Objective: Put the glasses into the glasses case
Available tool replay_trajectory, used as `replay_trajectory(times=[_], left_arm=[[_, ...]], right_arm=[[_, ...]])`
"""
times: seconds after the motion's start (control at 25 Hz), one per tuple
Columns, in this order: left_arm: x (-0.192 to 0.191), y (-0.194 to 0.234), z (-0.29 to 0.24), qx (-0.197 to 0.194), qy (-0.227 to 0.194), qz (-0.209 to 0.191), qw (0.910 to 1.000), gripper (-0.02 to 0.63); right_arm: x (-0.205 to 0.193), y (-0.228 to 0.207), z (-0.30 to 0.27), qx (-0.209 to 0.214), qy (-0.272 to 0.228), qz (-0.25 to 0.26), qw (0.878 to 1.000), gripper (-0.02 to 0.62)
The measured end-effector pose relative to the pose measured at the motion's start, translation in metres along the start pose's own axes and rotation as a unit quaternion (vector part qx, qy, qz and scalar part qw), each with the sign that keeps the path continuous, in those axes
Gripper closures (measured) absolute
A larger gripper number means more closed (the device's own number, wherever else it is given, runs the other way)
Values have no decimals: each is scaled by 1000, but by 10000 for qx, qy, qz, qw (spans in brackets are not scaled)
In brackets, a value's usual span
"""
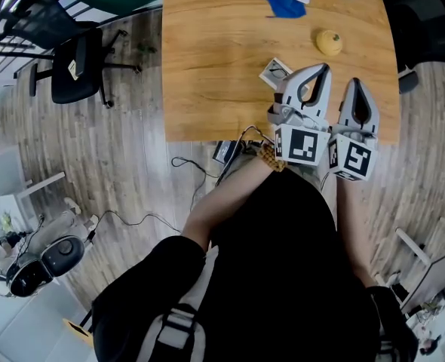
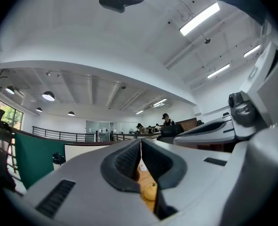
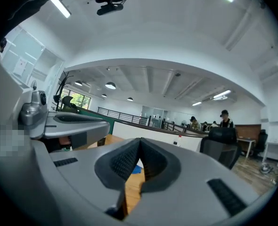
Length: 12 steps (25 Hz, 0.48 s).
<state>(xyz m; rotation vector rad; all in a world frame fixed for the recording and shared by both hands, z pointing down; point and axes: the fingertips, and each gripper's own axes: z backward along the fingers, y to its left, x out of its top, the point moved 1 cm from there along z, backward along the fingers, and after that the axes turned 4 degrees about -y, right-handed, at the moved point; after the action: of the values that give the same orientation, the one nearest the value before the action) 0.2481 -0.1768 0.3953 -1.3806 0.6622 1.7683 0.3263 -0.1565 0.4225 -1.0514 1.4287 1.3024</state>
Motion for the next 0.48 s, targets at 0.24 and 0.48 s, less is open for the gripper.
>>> replay_trajectory(times=[0.24,0.48], left_arm=[[-18,-1,7,-45,209,13,9998,583],[-25,0,13,-69,295,48,9995,583]], right_arm=[[-22,9,8,91,200,-181,9996,591],[-27,10,11,25,262,-205,9994,591]])
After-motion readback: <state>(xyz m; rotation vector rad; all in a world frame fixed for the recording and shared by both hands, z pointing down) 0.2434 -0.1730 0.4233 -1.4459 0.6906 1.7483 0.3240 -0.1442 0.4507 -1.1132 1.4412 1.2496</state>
